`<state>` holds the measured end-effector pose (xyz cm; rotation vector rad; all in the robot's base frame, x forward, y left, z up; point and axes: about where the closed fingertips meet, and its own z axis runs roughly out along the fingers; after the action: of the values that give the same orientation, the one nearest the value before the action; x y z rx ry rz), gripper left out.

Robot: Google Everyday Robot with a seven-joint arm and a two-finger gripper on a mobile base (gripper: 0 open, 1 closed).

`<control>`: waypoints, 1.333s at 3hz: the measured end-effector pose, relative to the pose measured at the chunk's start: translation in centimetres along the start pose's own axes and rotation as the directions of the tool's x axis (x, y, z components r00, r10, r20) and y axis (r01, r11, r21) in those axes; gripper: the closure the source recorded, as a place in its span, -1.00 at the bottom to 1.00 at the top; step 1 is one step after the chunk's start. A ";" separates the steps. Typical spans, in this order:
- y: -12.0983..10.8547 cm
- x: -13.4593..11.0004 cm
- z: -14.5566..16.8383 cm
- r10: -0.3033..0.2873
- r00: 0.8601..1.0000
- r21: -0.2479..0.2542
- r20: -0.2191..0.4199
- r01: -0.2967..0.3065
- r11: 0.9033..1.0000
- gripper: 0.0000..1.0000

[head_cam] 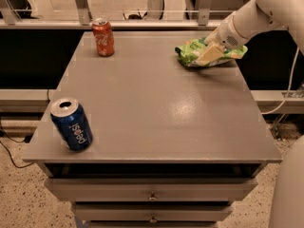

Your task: Move green rice chip bag near pepsi can

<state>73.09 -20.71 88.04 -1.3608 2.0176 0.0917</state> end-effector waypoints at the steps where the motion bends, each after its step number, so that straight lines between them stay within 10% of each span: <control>1: 2.8 -2.1 -1.2 -0.089 0.996 -0.034 0.024 0.090 0.995 0.64; 2: 6.5 -4.3 -3.1 -0.168 0.983 -0.072 0.075 0.174 0.982 1.00; 4: 9.9 -5.6 -4.0 -0.209 0.971 -0.118 0.117 0.222 0.968 0.36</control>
Offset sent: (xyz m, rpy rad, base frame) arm -0.1146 0.0795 0.0518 0.0079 -0.0730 0.3210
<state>63.98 -13.50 91.28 -1.6159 1.7919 0.1946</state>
